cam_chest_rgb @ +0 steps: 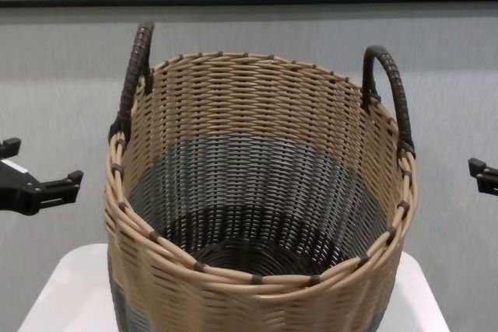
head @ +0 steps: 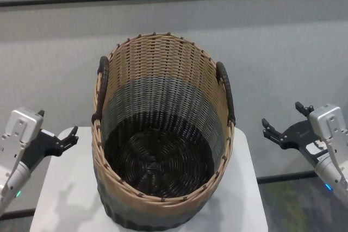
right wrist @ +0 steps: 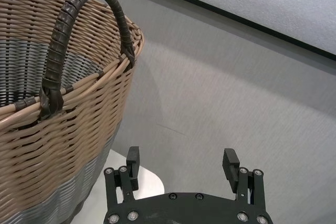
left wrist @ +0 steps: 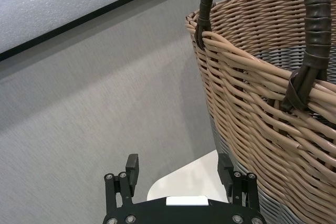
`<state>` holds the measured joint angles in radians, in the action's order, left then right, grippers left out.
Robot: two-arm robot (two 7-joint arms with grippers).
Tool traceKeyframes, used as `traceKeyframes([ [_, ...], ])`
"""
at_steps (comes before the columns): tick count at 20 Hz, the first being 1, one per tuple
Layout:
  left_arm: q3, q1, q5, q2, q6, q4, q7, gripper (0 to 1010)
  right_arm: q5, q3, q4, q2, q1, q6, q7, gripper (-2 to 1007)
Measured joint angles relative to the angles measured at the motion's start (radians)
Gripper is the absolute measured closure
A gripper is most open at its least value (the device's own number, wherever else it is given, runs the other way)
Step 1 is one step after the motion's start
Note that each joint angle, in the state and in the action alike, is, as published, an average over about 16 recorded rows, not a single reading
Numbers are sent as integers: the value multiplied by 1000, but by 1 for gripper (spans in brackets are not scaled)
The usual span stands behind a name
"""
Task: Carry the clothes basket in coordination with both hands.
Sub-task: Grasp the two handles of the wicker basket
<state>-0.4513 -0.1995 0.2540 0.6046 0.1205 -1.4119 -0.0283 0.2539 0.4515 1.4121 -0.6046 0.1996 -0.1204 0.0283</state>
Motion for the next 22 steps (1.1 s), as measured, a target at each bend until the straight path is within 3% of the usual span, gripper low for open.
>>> traceKeyframes([
  [22,0,0,0,0,0,0,0,11,0,0,0,0,0,0,0,2],
])
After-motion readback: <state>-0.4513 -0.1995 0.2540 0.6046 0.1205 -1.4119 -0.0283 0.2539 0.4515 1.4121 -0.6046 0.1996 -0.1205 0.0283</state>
